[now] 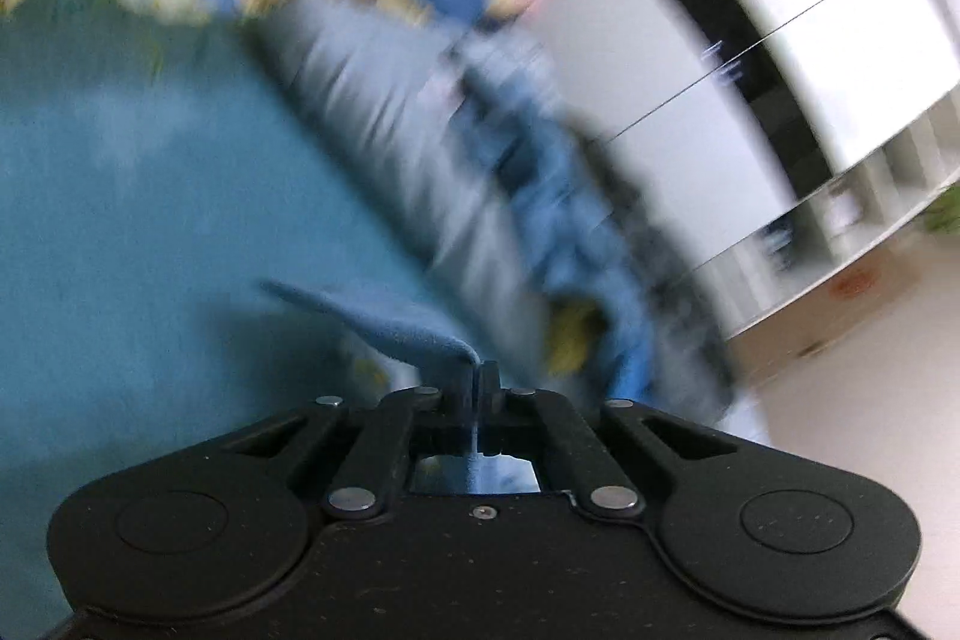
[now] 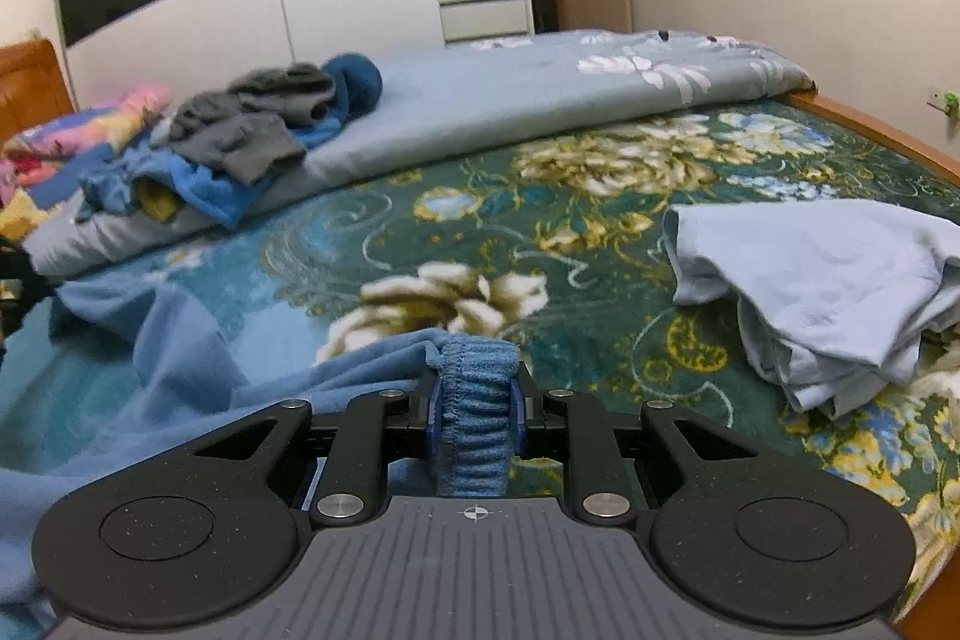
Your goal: Fold clothes
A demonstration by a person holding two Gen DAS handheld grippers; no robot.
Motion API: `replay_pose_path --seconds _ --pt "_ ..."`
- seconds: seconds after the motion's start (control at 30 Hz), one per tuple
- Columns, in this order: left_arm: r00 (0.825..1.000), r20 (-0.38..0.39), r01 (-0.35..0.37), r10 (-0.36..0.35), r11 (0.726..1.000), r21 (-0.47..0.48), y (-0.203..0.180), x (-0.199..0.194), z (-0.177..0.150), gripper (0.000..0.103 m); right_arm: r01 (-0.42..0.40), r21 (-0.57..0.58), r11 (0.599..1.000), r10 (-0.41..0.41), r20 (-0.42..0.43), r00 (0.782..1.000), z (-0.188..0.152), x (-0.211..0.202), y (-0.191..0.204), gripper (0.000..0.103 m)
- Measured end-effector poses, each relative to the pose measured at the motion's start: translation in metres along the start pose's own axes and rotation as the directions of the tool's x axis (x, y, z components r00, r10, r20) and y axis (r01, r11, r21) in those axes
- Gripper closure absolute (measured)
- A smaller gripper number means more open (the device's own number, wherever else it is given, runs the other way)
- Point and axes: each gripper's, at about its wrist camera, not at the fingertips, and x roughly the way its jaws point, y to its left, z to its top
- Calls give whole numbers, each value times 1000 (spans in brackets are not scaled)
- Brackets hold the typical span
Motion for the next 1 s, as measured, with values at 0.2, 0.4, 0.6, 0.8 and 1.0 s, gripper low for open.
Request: replay_pose_path --seconds 0.2,0.4,0.6,0.8,1.0 --pt "982 174 62 -77 994 91 14 -123 29 103 -40 -30 999 43 83 996 0 -31 5 84" --pt "956 292 -24 -34 981 192 25 -198 59 103 -80 -78 994 90 140 986 12 -57 12 84" --pt "969 209 -176 133 964 201 27 -125 85 103 -92 -198 976 106 65 992 54 13 28 84" --pt "950 116 -309 290 928 210 39 -49 76 99 -49 -254 966 32 -73 997 84 106 54 82" --pt "962 85 -273 261 940 205 62 -97 69 67 -68 -249 966 65 -19 998 73 79 43 61"
